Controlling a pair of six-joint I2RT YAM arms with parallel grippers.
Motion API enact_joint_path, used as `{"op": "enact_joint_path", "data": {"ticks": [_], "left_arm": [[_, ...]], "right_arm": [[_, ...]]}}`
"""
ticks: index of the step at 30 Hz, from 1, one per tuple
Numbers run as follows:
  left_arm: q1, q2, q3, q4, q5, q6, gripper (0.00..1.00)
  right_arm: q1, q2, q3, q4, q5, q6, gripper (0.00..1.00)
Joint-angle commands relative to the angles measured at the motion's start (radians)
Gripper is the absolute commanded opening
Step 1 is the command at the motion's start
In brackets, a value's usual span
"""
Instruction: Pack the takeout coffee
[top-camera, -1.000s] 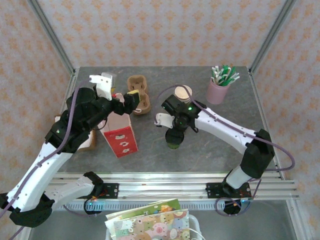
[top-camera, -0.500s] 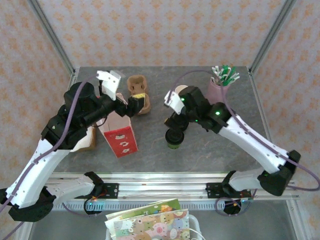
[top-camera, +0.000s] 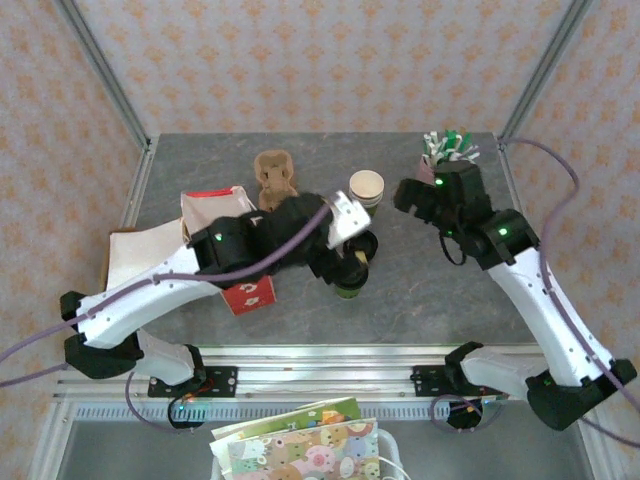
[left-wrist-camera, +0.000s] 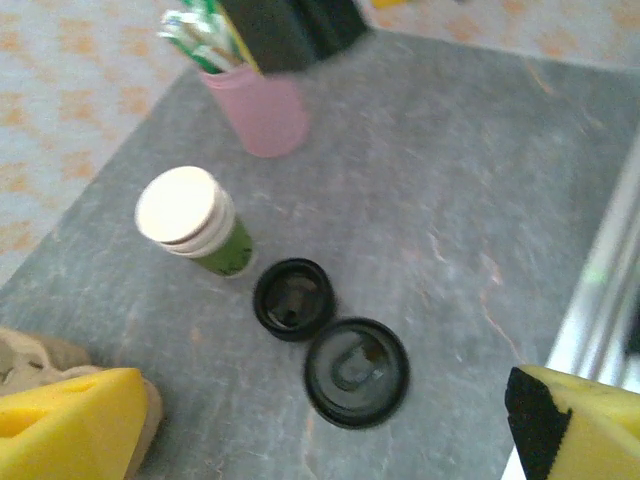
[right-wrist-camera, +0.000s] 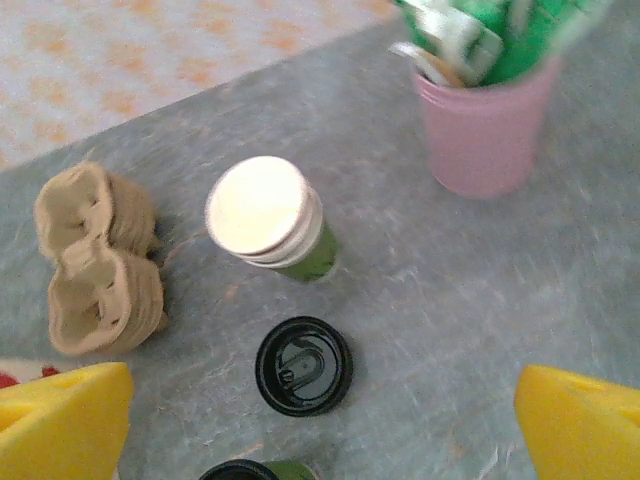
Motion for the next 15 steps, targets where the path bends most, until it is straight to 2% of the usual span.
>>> {"op": "enact_joint_path", "data": {"ticks": [1, 4, 9, 15], "left_arm": [[-0.078, -0.01, 0.025, -0.099, -0.055, 0.083, 0.97], [-0.086, 0.003, 0.036, -0.119, -0.041, 0.104, 0.97], [-0.086, -0.009, -0.008, -0.048, -0.053, 0.085, 0.97], [-0.076, -0.049, -0.049, 0.028, -0.188, 0.026, 0.99]], "right_arm": [[-0.109, -0.025, -0.075, -0.026, -0.251, 0.159, 0.96], [-0.156, 0.005, -0.079, -0.031, -0.372, 0.158, 0.93], [-0.155, 0.008, -0.066, -0.063, -0.309, 0.109, 0.91], [-0.143, 0.052, -0.007, -0.069, -0.307, 0.014, 0.91]]}}
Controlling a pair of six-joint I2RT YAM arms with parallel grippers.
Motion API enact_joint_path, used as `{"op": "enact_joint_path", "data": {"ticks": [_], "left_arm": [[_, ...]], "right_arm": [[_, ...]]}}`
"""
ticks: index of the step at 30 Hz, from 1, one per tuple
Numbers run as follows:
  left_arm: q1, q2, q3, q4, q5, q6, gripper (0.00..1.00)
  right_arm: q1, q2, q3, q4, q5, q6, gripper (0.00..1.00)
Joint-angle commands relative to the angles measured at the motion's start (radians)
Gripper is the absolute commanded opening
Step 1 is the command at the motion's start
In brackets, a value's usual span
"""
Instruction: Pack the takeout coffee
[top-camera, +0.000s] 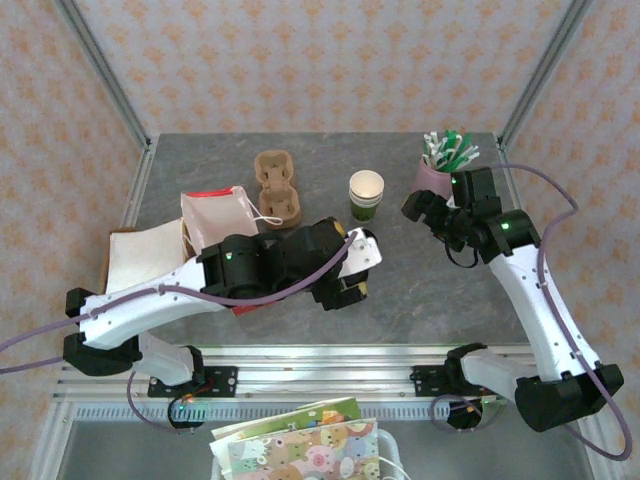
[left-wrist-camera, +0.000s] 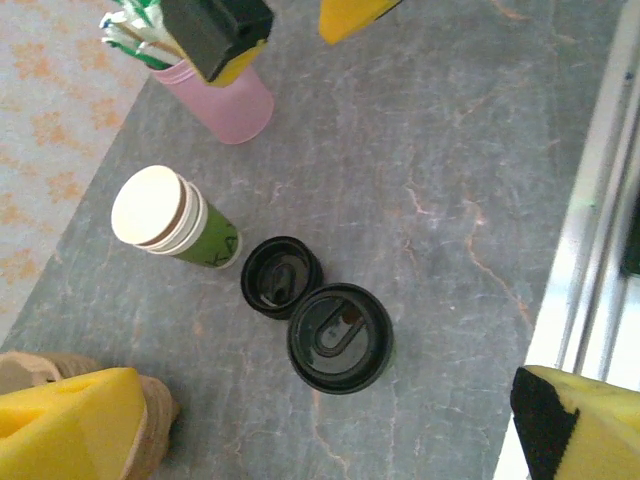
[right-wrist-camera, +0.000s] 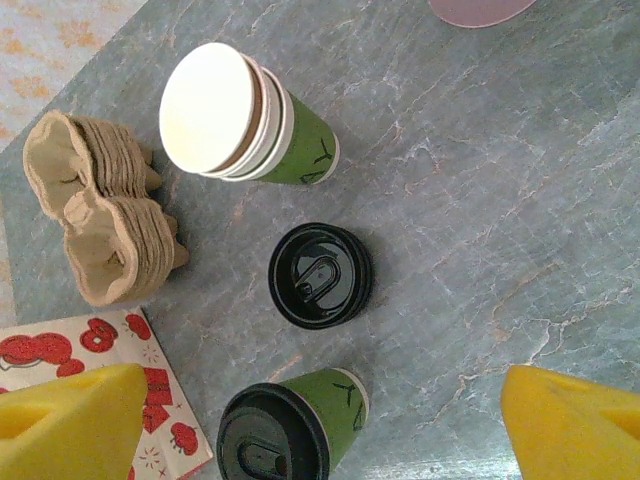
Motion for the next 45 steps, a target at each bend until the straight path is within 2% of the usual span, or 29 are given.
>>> {"op": "enact_joint_path", "data": {"ticks": [1, 6, 8, 10, 14, 18, 21, 25, 28, 34, 42, 45], "left_arm": [[0.028, -0.046, -0.013, 0.069, -0.123, -0.052, 0.99], [0.198, 0.009, 0.046, 0.048, -0.12, -0.165, 0.98], [0.274, 0.064, 0.099, 0.025, -0.16, -0.265, 0.98], [0.367, 0.127, 0.189, -0.023, -0.147, -0.374, 0.96], [0.554, 0.226, 0.408, -0.133, -0.13, -0.588, 0.9], [0.689, 0.256, 0.54, -0.279, -0.161, -0.78, 0.85], [0.808, 0.197, 0.456, -0.331, -0.108, -0.898, 0.84], [0.93, 0.053, 0.205, -0.188, 0.015, -0.907, 0.85], [0.95, 0.01, 0.135, -0.124, 0.016, -0.874, 0.86], [0.949, 0.021, 0.127, -0.07, 0.01, -0.776, 0.86], [0.949, 0.026, 0.07, 0.005, 0.046, -0.733, 0.86], [0.949, 0.025, 0.049, 0.019, 0.05, -0.728, 0.86]], "right_arm": [[0.019, 0.041, 0.09, -0.014, 0.015, -0.06, 0.91], [0.08, 0.14, 0.221, 0.006, 0.068, -0.063, 0.89], [0.113, 0.174, 0.266, 0.037, 0.088, -0.054, 0.87], [0.155, 0.234, 0.327, 0.073, 0.096, -0.043, 0.84], [0.299, 0.467, 0.568, 0.04, 0.184, -0.079, 0.8], [0.408, 0.699, 0.816, -0.063, 0.263, -0.133, 0.79], [0.457, 0.836, 0.912, -0.085, 0.277, -0.146, 0.78], [0.508, 0.985, 0.977, -0.069, 0.305, -0.153, 0.73], [0.514, 1.074, 1.009, -0.065, 0.316, -0.165, 0.69], [0.51, 1.166, 1.022, -0.016, 0.329, -0.202, 0.64], [0.493, 1.27, 1.104, 0.014, 0.338, -0.227, 0.5], [0.492, 1.29, 1.117, 0.023, 0.333, -0.241, 0.49]]}}
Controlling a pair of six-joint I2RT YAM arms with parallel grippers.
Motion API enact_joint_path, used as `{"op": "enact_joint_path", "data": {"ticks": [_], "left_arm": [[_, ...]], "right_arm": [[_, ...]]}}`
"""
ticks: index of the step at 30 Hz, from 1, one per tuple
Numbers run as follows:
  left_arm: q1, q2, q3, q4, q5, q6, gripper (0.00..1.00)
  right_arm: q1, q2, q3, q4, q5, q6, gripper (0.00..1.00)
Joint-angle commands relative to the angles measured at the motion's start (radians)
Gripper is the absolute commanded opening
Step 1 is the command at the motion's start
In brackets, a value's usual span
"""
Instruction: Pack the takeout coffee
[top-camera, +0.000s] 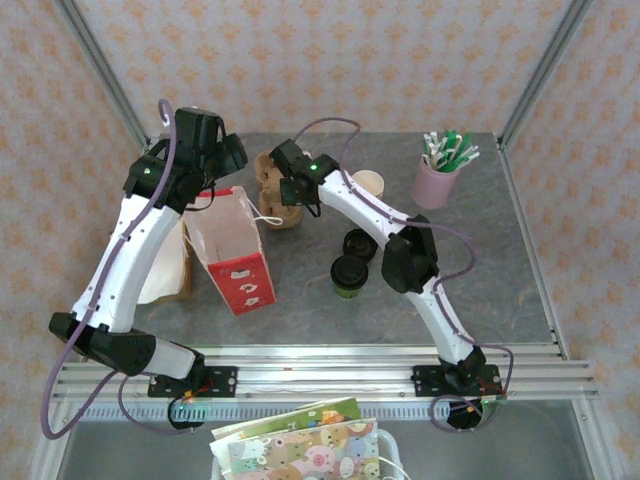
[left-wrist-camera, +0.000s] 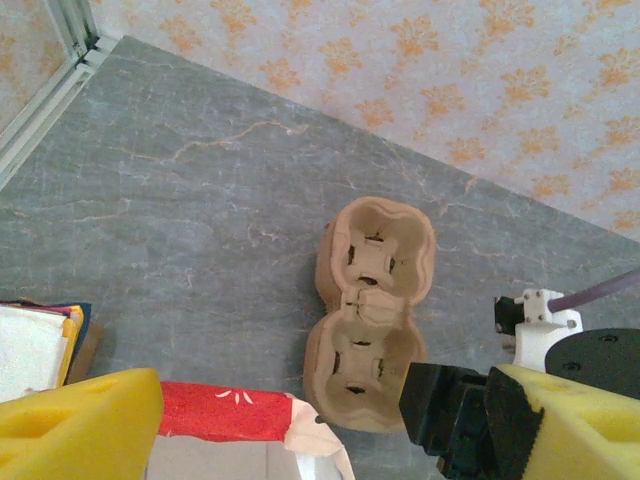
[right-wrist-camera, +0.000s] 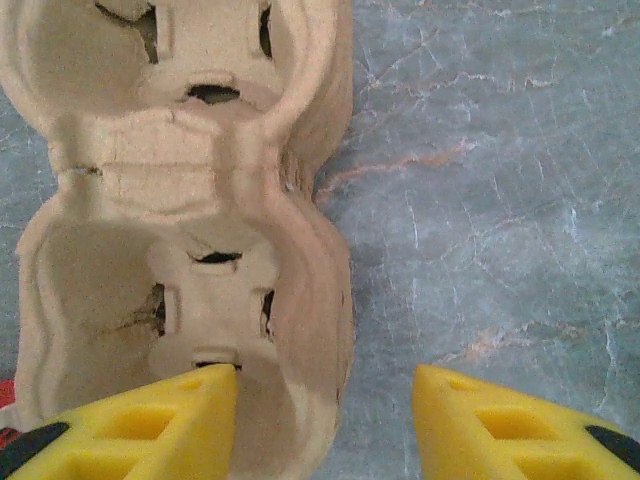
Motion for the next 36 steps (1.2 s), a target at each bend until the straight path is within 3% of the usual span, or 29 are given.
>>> {"op": "enact_joint_path", "data": {"ticks": [1, 23, 36], "left_arm": [[-0.002, 0.005, -0.021, 0.047, 0.014, 0.03, 0.86], [-0.002, 0.009, -0.025, 0.063, 0.029, 0.051, 0.86], [-0.002, 0.009, -0.026, 0.069, 0.03, 0.059, 0.86]], "right_arm": [[-0.005, 0.029, 0.035, 0.017, 0.035, -0.025, 0.49], [-0.005, 0.1, 0.069, 0.062, 0.048, -0.03, 0.32], [0.0, 0.12, 0.07, 0.069, 0.03, -0.022, 0.31]]}}
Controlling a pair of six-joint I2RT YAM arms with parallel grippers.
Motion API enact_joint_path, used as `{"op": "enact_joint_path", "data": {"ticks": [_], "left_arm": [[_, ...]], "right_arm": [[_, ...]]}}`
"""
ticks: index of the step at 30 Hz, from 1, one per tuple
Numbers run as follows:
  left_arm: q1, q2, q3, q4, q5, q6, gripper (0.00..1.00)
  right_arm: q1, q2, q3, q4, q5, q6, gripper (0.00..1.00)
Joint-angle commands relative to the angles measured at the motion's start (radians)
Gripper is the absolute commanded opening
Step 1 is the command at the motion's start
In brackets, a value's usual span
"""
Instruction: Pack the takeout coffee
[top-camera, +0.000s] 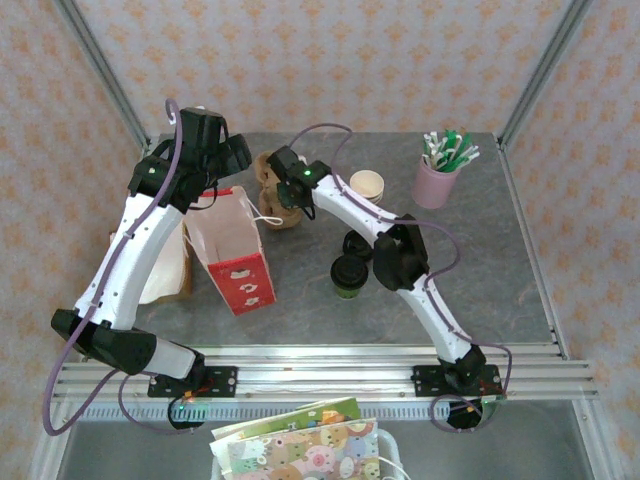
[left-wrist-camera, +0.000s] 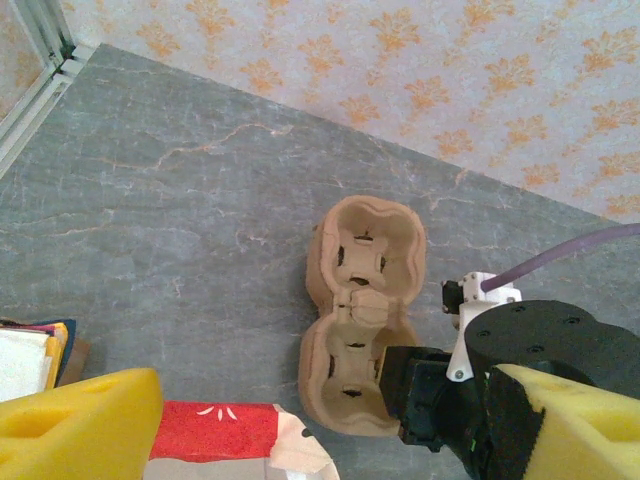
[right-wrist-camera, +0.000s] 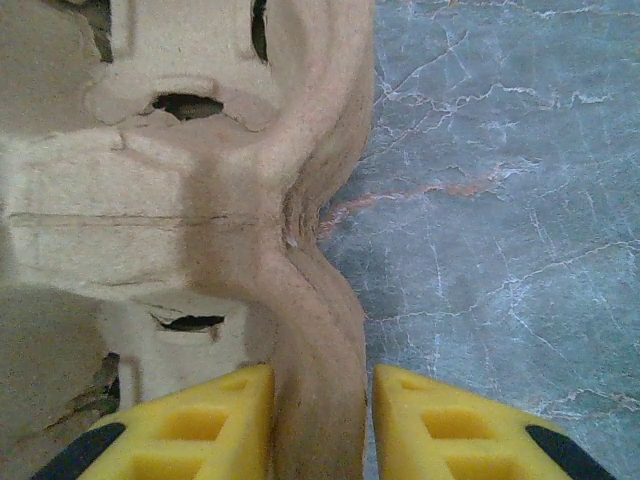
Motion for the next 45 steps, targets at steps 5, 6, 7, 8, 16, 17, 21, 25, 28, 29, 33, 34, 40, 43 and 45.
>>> {"op": "enact_joint_path", "data": {"ticks": [5, 6, 7, 8, 16, 17, 21, 25, 28, 29, 33, 34, 40, 43, 45], "left_arm": [[-0.002, 0.005, -0.007, 0.026, 0.01, 0.014, 0.87], [-0.002, 0.005, -0.01, 0.026, 0.011, 0.014, 0.87], [-0.002, 0.007, -0.01, 0.028, 0.015, 0.014, 0.87], [-0.002, 0.007, -0.009, 0.028, 0.015, 0.014, 0.87], [-0.002, 0.011, -0.01, 0.032, 0.032, 0.01, 0.87], [-0.002, 0.011, -0.011, 0.032, 0.032, 0.01, 0.87], [-0.002, 0.011, -0.01, 0.036, 0.033, 0.008, 0.87], [-0.002, 0.016, -0.01, 0.037, 0.04, 0.006, 0.87], [-0.002, 0.019, -0.005, 0.039, 0.045, 0.005, 0.87], [-0.002, 0.021, -0.003, 0.037, 0.047, 0.005, 0.87], [-0.002, 0.027, 0.003, 0.038, 0.052, 0.005, 0.87], [-0.002, 0.027, 0.004, 0.038, 0.053, 0.005, 0.87], [-0.002, 0.026, 0.006, 0.038, 0.054, 0.007, 0.87], [-0.002, 0.023, 0.008, 0.037, 0.052, 0.006, 0.87], [-0.002, 0.023, 0.011, 0.037, 0.052, 0.005, 0.87]], "right_arm": [[0.006, 0.012, 0.035, 0.004, 0.027, -0.001, 0.3], [0.006, 0.011, 0.036, 0.004, 0.031, -0.001, 0.3], [0.005, 0.01, 0.037, 0.003, 0.034, -0.002, 0.3], [0.006, 0.008, 0.037, 0.0, 0.038, -0.004, 0.3], [0.013, -0.022, 0.038, -0.014, 0.102, -0.017, 0.38], [0.014, -0.026, 0.037, -0.015, 0.11, -0.019, 0.39], [0.016, -0.032, 0.037, -0.015, 0.113, -0.025, 0.4], [0.025, -0.033, 0.037, -0.02, 0.12, -0.032, 0.36], [0.028, -0.034, 0.038, -0.026, 0.132, -0.033, 0.34], [0.029, -0.036, 0.037, -0.027, 0.139, -0.033, 0.34], [0.034, -0.048, 0.037, -0.032, 0.167, -0.035, 0.35], [0.034, -0.052, 0.038, -0.035, 0.17, -0.036, 0.38], [0.036, -0.075, 0.034, -0.037, 0.163, -0.038, 0.4], [0.037, -0.076, 0.032, -0.039, 0.154, -0.041, 0.39], [0.038, -0.076, 0.027, -0.038, 0.153, -0.041, 0.38]]}}
